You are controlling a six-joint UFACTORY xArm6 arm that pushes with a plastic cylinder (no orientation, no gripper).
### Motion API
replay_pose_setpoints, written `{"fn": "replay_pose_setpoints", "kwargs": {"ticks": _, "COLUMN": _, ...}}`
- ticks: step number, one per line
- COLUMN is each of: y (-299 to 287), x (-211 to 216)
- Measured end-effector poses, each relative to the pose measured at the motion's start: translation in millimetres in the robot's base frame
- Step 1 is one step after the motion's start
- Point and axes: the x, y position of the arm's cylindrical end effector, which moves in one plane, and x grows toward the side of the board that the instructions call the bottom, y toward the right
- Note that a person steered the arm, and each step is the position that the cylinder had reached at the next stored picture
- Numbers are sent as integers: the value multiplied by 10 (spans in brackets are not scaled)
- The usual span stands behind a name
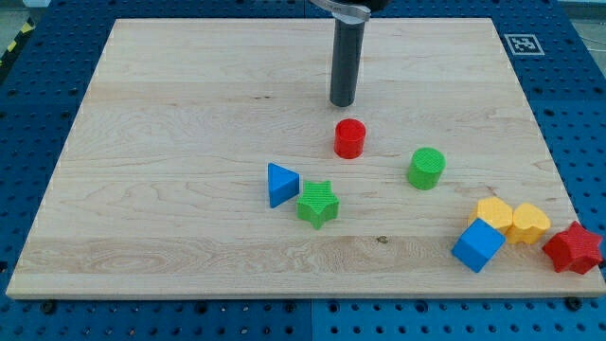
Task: Slide the red circle into the green circle
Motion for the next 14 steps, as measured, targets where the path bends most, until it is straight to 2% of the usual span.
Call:
{"fn": "replay_pose_setpoints", "kwargs": {"ticks": 5, "y": -303, "x": 1290}}
{"fn": "replay_pose_setpoints", "kwargs": {"ticks": 12, "y": -624, "x": 1285}}
{"fn": "replay_pose_setpoints", "kwargs": {"ticks": 14, "y": -624, "x": 1069}}
